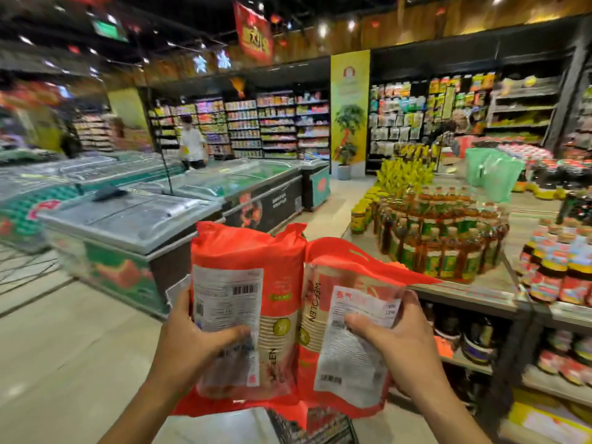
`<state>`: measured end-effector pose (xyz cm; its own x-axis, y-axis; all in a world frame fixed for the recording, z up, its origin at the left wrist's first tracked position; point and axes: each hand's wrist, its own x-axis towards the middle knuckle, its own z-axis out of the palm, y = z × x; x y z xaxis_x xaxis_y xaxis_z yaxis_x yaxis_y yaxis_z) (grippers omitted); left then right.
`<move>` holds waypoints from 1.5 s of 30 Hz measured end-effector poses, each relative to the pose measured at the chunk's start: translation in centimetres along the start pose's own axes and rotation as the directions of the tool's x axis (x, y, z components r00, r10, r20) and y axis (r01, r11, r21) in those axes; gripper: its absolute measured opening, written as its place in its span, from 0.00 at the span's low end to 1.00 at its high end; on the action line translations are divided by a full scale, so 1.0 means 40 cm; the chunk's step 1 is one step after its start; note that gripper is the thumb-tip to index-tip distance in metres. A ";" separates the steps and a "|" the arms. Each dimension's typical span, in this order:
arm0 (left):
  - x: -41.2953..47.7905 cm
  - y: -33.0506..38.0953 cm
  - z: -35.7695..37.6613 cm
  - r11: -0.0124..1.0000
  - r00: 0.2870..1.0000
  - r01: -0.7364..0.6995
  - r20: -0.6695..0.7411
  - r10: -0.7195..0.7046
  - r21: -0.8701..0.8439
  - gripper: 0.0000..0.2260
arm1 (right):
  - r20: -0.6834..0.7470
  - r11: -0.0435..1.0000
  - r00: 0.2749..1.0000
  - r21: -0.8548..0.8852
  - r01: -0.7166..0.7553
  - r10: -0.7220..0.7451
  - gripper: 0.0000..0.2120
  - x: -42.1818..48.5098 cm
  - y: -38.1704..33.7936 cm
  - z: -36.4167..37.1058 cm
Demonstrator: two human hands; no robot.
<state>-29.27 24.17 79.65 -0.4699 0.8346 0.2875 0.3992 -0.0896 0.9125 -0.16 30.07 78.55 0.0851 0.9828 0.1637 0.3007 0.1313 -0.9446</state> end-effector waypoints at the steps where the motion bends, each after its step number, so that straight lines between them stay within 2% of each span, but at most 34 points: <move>1: -0.003 -0.007 -0.037 1.000 1.000 0.007 -0.022 -0.007 0.009 0.41 | 0.023 1.000 1.000 0.001 0.013 -0.013 0.27 -0.007 -0.019 0.029; 4: -0.007 -0.029 -0.144 1.000 0.996 0.021 -0.086 -0.019 0.021 0.41 | 0.083 0.998 0.995 -0.007 0.056 -0.055 0.32 -0.027 -0.066 0.122; 6: -0.007 -0.049 -0.214 0.999 0.991 0.044 -0.127 -0.040 0.025 0.36 | 0.133 0.995 0.987 -0.009 0.095 -0.093 0.35 -0.038 -0.094 0.193; 8: -0.003 -0.073 -0.288 0.998 0.986 0.062 -0.156 -0.058 0.025 0.34 | 0.172 0.993 0.978 -0.005 0.120 -0.117 0.32 -0.053 -0.133 0.271; 11: 0.018 -0.118 -0.417 0.996 0.980 0.084 -0.184 -0.080 0.014 0.37 | 0.227 0.992 0.966 0.034 0.121 -0.126 0.25 -0.084 -0.189 0.405; 14: 0.053 -0.164 -0.557 0.995 0.973 0.095 -0.210 -0.092 0.005 0.37 | 0.228 0.987 0.960 0.046 0.155 -0.161 0.32 -0.113 -0.244 0.555; 19: 0.117 -0.250 -0.752 0.994 0.968 0.108 -0.227 -0.106 -0.002 0.36 | 0.251 0.984 0.952 0.072 0.163 -0.176 0.32 -0.147 -0.314 0.768; 23: 0.164 -0.308 -0.856 0.992 0.961 0.127 -0.246 -0.122 0.003 0.36 | 0.281 0.979 0.939 0.082 0.185 -0.201 0.22 -0.163 -0.351 0.897; 29: 0.255 -0.408 -0.925 0.989 0.955 0.149 -0.260 -0.142 0.007 0.35 | 0.324 0.981 0.926 0.086 0.172 -0.191 0.23 -0.123 -0.357 1.043; 32: 0.320 -0.445 -0.931 0.986 0.952 0.165 -0.261 -0.158 0.004 0.35 | 0.330 0.984 0.928 0.095 0.151 -0.175 0.27 -0.068 -0.349 1.111; 38: 0.510 -0.497 -0.943 0.985 0.941 0.165 -0.309 -0.139 0.059 0.33 | 0.384 0.986 0.911 0.127 0.109 -0.150 0.25 0.100 -0.337 1.287; 45: 0.809 -0.523 -0.904 0.982 0.943 0.149 -0.317 -0.105 0.115 0.35 | 0.354 0.987 0.927 0.139 0.083 -0.127 0.37 0.367 -0.341 1.439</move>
<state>-81.30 33.38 80.39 -0.7345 0.6239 0.2670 0.4128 0.0986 0.9055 -57.69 50.18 77.47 -0.2954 0.9398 0.1715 0.1720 0.2289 -0.9581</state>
